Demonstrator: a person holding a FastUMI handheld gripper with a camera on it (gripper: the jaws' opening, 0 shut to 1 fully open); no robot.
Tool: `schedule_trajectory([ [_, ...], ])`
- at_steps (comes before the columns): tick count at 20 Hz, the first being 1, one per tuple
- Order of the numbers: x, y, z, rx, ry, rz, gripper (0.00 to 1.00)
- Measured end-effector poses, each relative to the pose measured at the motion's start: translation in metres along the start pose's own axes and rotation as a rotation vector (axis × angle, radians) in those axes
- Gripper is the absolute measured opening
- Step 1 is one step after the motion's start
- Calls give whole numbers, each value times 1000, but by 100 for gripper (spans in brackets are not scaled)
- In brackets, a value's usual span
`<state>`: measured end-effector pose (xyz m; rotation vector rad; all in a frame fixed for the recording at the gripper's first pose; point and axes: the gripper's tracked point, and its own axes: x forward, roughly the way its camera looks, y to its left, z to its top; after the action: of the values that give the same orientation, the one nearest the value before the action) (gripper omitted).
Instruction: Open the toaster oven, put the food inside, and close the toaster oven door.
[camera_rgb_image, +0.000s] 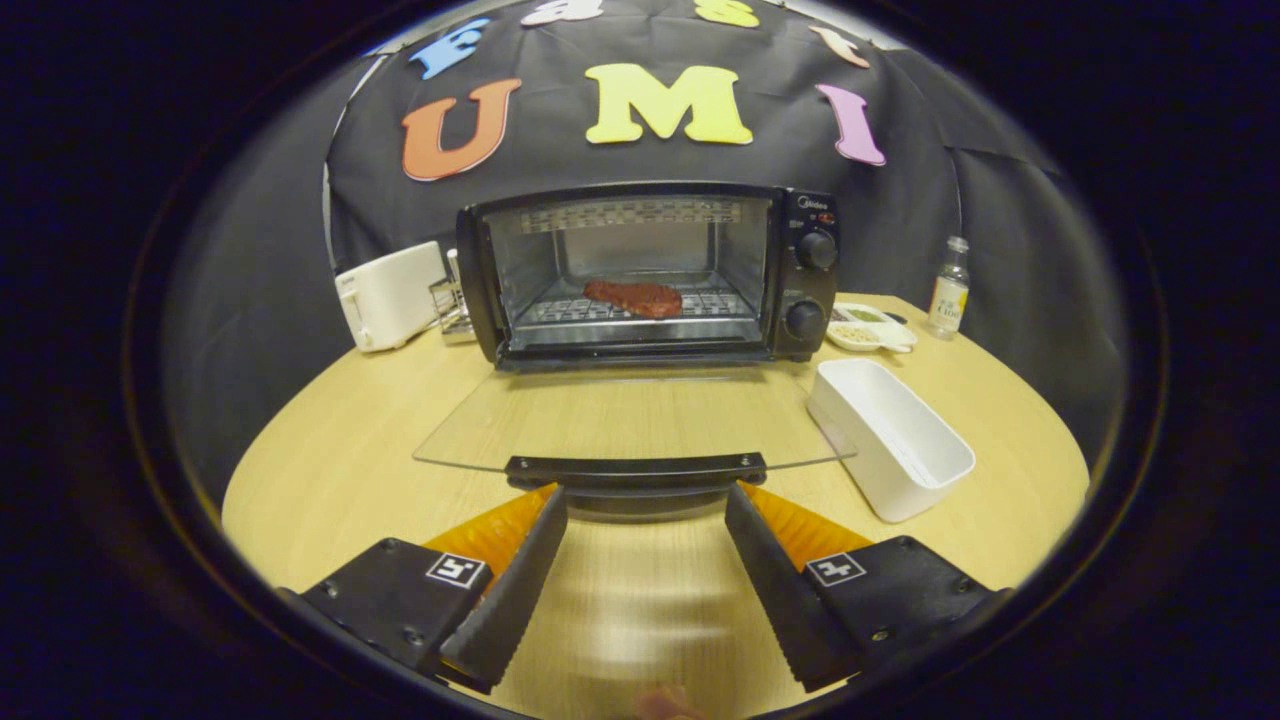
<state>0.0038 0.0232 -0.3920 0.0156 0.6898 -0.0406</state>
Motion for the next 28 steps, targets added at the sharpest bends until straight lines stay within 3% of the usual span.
schedule_trajectory([
  [11,-3,8,8,10,-22,-6,100],
  [28,-25,18,128,-32,-284,17,100],
])
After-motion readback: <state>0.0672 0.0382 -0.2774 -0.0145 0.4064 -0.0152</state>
